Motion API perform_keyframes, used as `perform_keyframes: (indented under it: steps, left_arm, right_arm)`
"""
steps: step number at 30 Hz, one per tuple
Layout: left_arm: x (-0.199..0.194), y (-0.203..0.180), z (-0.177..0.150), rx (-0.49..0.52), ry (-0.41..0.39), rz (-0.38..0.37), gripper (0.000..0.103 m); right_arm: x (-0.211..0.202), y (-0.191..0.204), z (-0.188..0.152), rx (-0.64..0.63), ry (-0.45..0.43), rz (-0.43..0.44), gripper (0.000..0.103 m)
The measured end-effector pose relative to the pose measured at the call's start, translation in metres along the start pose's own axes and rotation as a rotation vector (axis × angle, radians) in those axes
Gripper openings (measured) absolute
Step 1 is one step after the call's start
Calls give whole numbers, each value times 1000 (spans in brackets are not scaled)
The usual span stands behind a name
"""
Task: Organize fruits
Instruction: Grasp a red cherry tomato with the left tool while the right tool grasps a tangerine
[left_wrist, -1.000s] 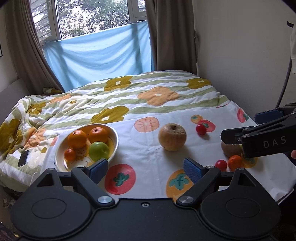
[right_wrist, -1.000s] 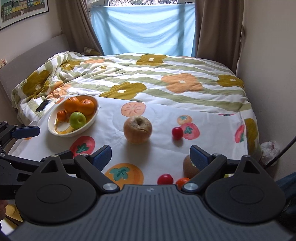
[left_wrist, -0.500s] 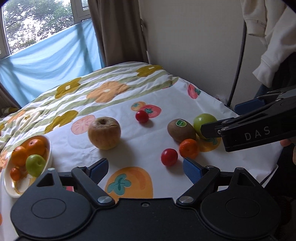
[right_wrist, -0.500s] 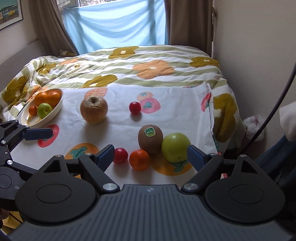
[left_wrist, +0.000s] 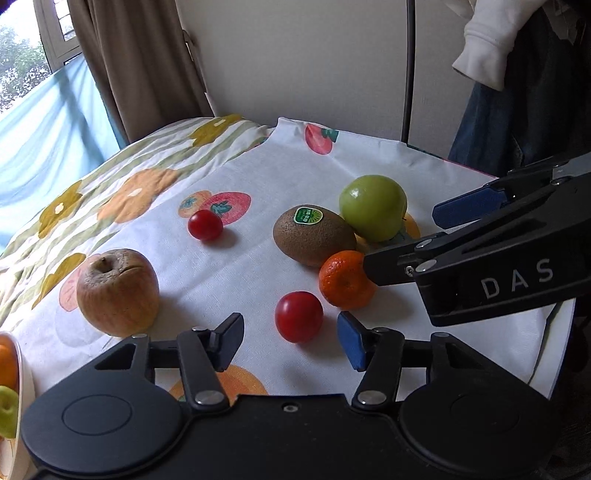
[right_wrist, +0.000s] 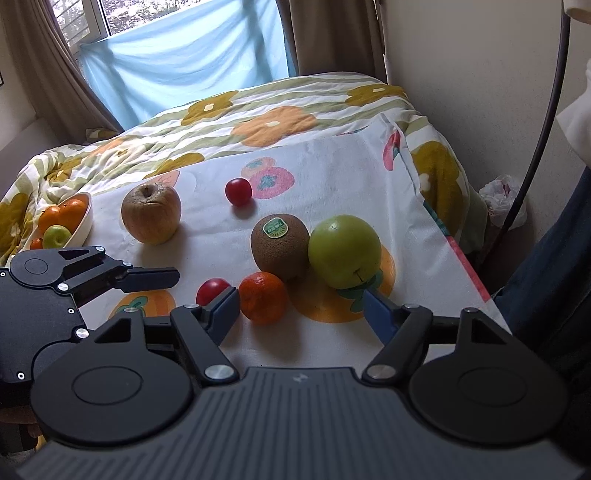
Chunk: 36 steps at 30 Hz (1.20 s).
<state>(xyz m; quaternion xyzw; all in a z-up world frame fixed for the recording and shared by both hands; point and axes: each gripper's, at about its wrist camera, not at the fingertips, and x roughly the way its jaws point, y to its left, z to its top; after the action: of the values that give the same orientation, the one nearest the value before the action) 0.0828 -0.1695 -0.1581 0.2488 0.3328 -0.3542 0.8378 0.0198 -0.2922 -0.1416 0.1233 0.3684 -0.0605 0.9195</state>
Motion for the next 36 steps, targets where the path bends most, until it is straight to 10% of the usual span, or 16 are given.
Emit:
perform_keyframes:
  steps: [11, 36]
  left_arm:
    - [16, -1, 3, 29, 15, -36, 34]
    - [1, 13, -13, -75, 64, 60, 33]
  right_arm:
    - [10, 5, -3, 23, 27, 7, 82]
    - [35, 21, -1, -50, 69, 65, 52]
